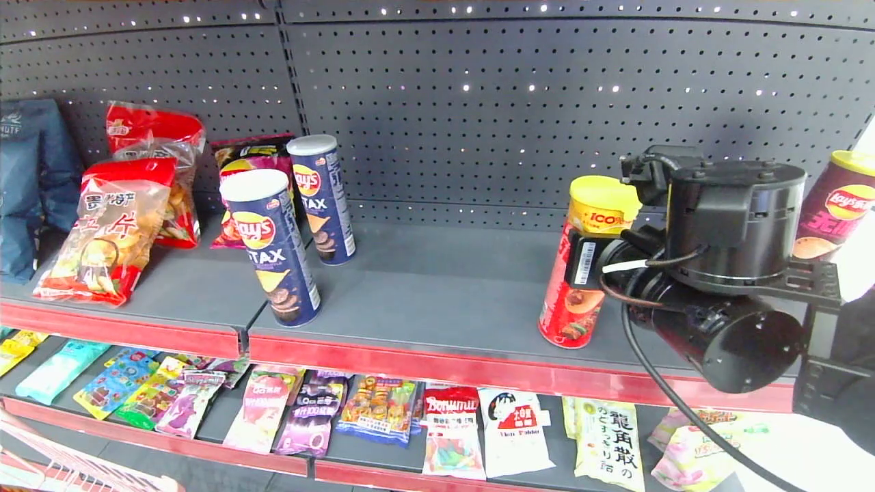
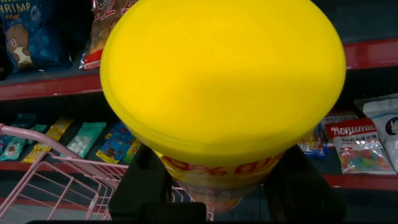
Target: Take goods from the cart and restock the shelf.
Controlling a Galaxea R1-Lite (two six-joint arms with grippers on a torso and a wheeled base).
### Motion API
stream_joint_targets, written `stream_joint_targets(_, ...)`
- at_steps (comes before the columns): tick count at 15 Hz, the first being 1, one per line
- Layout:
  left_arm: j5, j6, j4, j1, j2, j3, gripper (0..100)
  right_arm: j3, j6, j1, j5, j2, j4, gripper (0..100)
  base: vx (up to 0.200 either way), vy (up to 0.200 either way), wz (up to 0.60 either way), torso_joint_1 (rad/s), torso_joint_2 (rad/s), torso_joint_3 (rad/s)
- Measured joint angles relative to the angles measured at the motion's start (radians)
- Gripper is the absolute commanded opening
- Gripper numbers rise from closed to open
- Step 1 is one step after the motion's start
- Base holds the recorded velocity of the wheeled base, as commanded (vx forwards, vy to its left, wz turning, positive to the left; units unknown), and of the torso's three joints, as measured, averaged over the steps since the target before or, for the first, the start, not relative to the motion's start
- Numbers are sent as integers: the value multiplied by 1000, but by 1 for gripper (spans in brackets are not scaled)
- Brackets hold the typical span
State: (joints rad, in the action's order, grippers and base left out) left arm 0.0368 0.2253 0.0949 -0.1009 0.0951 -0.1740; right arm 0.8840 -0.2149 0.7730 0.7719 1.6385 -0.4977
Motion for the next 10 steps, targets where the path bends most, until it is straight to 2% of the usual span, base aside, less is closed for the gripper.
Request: stream_joint_targets(10, 0, 0, 0, 0, 0, 2, 0, -18, 24, 21, 106, 0, 4, 0, 0, 0, 0, 0, 0, 0)
